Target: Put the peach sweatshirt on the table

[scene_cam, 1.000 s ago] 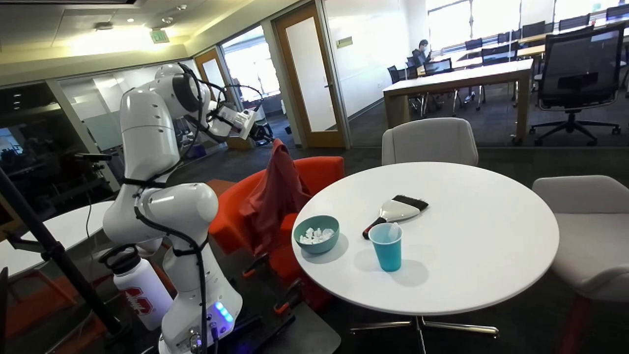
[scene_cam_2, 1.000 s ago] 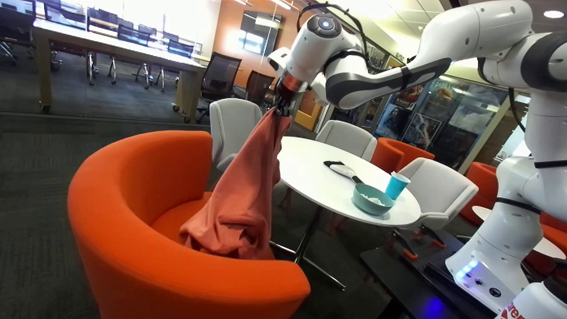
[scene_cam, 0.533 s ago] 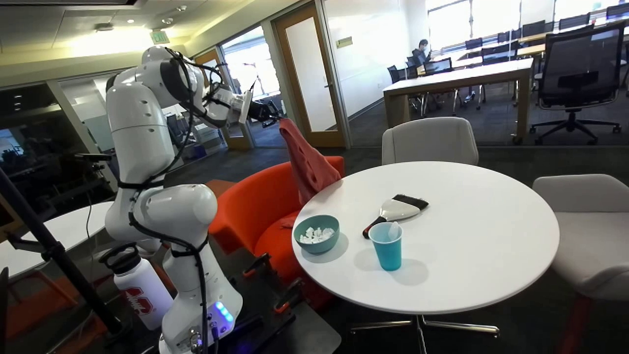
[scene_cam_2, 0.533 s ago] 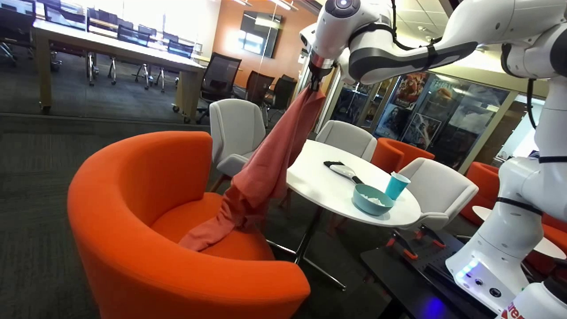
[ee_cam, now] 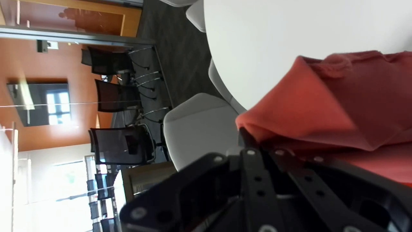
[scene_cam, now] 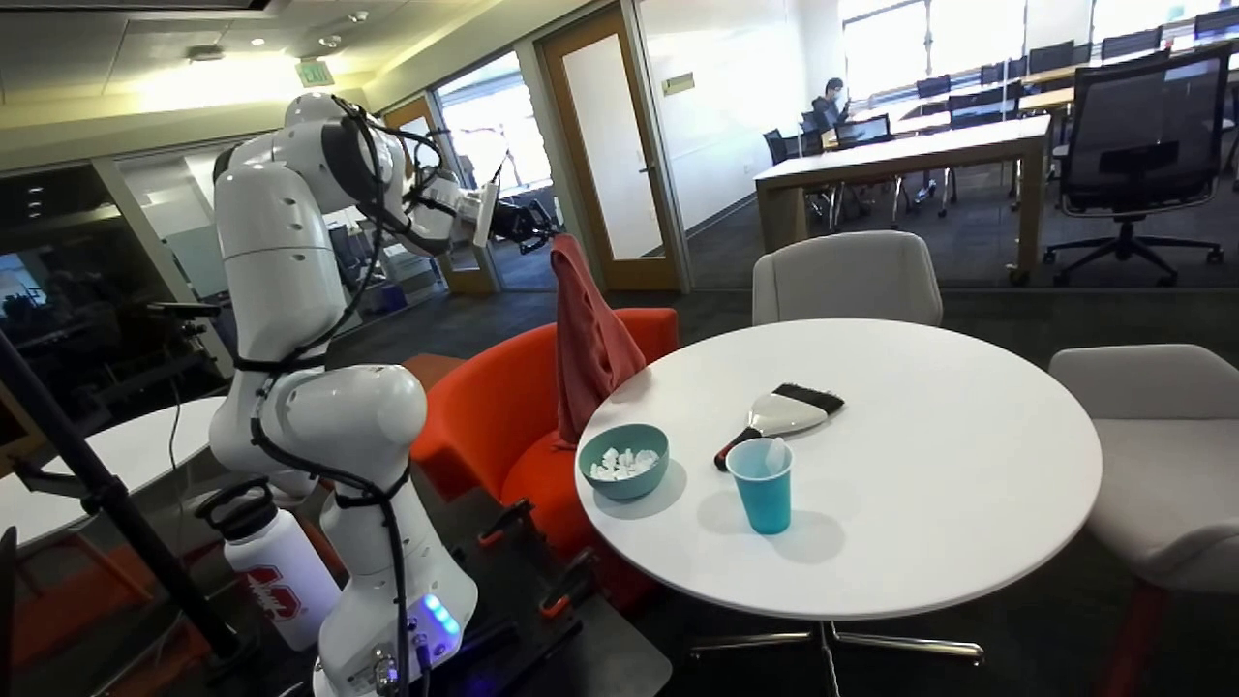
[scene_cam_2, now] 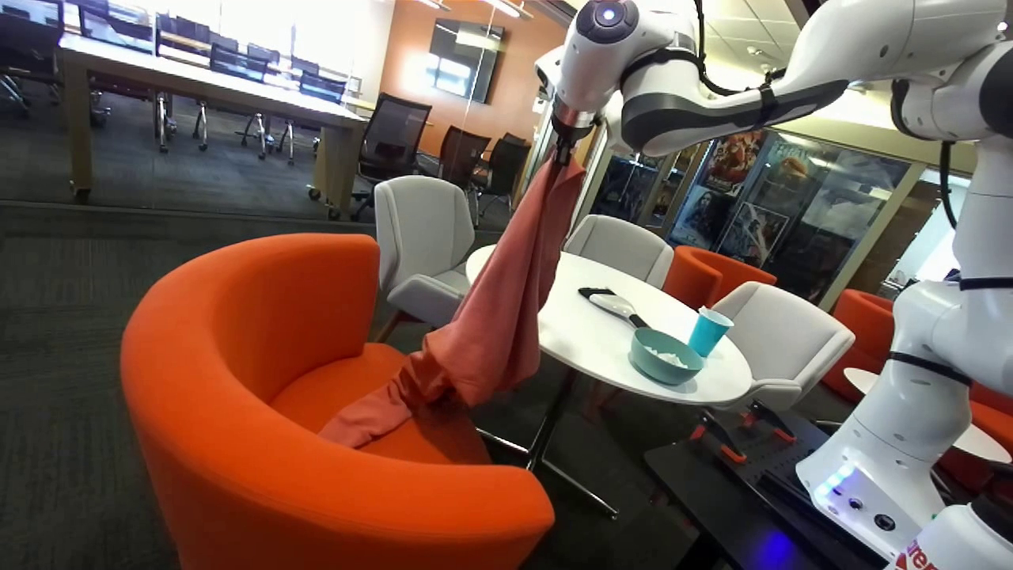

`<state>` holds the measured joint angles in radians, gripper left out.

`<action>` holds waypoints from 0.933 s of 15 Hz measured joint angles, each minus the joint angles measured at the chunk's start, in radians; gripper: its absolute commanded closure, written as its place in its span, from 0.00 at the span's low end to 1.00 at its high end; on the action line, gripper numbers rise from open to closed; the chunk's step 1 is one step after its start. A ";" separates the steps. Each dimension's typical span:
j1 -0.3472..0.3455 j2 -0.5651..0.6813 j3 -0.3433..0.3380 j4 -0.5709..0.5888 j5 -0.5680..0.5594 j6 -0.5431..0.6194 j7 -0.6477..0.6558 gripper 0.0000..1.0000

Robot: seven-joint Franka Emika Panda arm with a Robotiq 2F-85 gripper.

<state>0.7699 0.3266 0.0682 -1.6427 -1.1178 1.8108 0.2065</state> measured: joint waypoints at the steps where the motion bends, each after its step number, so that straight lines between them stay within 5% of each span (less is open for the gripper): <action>1: -0.017 0.008 0.005 0.010 -0.037 -0.024 0.018 0.99; 7: -0.155 0.028 0.008 0.185 -0.210 -0.172 0.023 0.99; 14: -0.274 0.059 0.027 0.420 -0.272 -0.324 -0.029 0.99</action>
<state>0.4964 0.3852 0.0948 -1.2225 -1.3895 1.4867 0.1773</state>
